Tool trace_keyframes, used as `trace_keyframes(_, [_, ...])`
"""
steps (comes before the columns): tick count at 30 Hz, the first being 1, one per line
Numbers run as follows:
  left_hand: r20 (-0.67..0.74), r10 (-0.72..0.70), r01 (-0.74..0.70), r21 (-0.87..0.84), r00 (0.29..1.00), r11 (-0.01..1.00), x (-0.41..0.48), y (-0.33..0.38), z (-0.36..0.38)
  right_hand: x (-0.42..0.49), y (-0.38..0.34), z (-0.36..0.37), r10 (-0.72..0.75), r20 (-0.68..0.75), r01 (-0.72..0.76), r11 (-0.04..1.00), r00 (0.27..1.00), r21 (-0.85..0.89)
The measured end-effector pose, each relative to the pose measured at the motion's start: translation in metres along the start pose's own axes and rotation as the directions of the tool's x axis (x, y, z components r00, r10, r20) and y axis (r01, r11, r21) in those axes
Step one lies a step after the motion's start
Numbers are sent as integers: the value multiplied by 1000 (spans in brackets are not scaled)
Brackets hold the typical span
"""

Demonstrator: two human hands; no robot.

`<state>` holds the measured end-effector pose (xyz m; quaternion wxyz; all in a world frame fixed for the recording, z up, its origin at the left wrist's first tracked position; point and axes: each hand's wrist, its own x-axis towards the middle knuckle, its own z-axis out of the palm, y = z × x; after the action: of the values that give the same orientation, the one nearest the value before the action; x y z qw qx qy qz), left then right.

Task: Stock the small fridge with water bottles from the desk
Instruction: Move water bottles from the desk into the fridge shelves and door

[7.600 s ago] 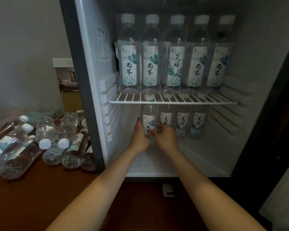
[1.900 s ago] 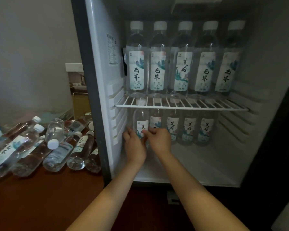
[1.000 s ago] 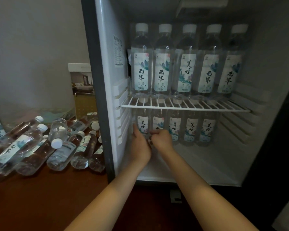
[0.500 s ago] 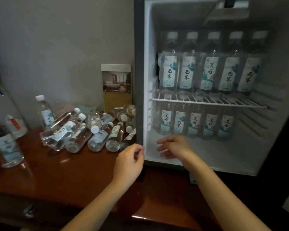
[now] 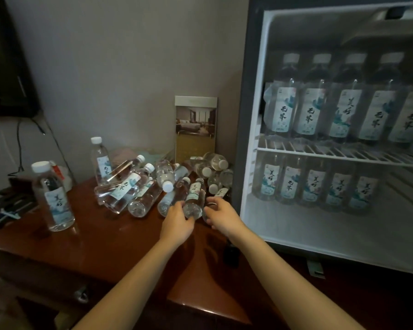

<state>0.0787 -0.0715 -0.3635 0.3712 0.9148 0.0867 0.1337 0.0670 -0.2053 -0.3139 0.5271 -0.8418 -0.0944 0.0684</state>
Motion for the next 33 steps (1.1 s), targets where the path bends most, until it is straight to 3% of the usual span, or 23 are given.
trace_keyframes(5, [100, 49, -48, -13, 994, 999, 29, -3, 6, 37, -7, 21, 25, 10, -26, 997, 1000, 77])
trace_keyframes(11, [198, 51, -30, -109, 979, 994, 39, -13, 10, 70, -5, 40, 135, 61, -126, 984, 989, -128])
trace_keyframes(17, [123, 67, -44, -179, 990, 983, 27, -19, 7, 71, -3, 45, 95, 61, -69, 939, 994, -336])
trace_keyframes(23, [70, 19, 2, -277, 997, 961, 8, -31, -4, 44, -10, 44, 146, 42, -125, 939, 988, -319])
trace_keyframes(33, [46, -3, 18, -330, 999, 944, -27, -49, -16, -3, 3, 45, -30, -86, -6, 919, 996, -395])
